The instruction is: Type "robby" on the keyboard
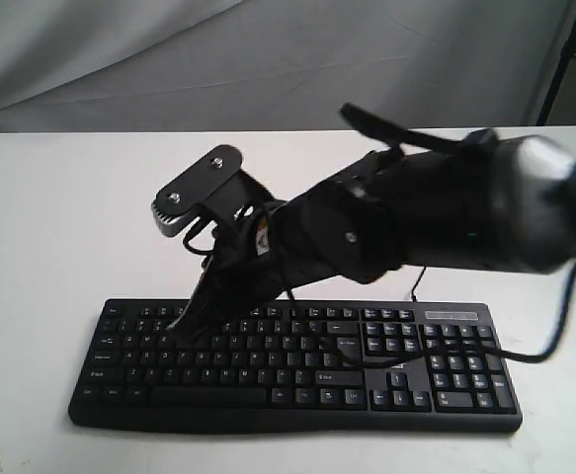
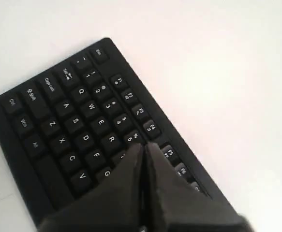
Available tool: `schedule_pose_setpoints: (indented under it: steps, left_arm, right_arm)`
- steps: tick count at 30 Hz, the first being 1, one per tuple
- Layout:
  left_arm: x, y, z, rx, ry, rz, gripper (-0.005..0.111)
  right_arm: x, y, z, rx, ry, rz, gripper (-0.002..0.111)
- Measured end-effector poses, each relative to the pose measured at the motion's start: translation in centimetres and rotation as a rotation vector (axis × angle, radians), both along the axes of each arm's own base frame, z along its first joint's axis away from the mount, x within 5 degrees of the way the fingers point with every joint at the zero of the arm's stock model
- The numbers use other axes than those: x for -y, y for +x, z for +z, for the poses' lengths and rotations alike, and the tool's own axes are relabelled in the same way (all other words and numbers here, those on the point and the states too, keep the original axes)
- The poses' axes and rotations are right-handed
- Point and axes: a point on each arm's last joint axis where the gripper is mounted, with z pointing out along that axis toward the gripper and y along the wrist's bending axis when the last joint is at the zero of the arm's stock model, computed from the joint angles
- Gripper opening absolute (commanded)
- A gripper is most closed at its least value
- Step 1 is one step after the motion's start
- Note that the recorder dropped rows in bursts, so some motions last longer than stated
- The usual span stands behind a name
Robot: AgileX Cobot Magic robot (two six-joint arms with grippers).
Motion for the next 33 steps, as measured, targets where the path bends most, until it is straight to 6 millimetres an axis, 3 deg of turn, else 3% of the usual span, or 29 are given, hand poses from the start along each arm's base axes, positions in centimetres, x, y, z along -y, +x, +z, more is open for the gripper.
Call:
schedule_pose_setpoints:
  steps: [2,6,9,13,20,33]
  left_arm:
    - [0.0,0.0,0.0,0.000,0.000,0.000,0.000]
    - [0.0,0.0,0.0,0.000,0.000,0.000,0.000]
    - [0.0,0.0,0.0,0.000,0.000,0.000,0.000]
    - [0.0,0.0,0.0,0.000,0.000,0.000,0.000]
    - [0.0,0.0,0.0,0.000,0.000,0.000,0.000]
    - [0.0,0.0,0.0,0.000,0.000,0.000,0.000]
  right_arm:
    - [1.3,-0.8,1.2,0.027,0.012,-0.004,0.000]
    - [5.9,-2.9,4.0,0.067,0.060,-0.068,0.000]
    - [10.0,-5.6,4.4,0.052,0.090,-0.138,0.000]
    - [13.1,-8.4,4.8,0.116,0.186,-0.168,0.000]
    - [14.8,-10.2,6.1,0.209,0.310,-0.179,0.000]
    - [14.8,-10.1,7.3,0.254,0.440,-0.222,0.000]
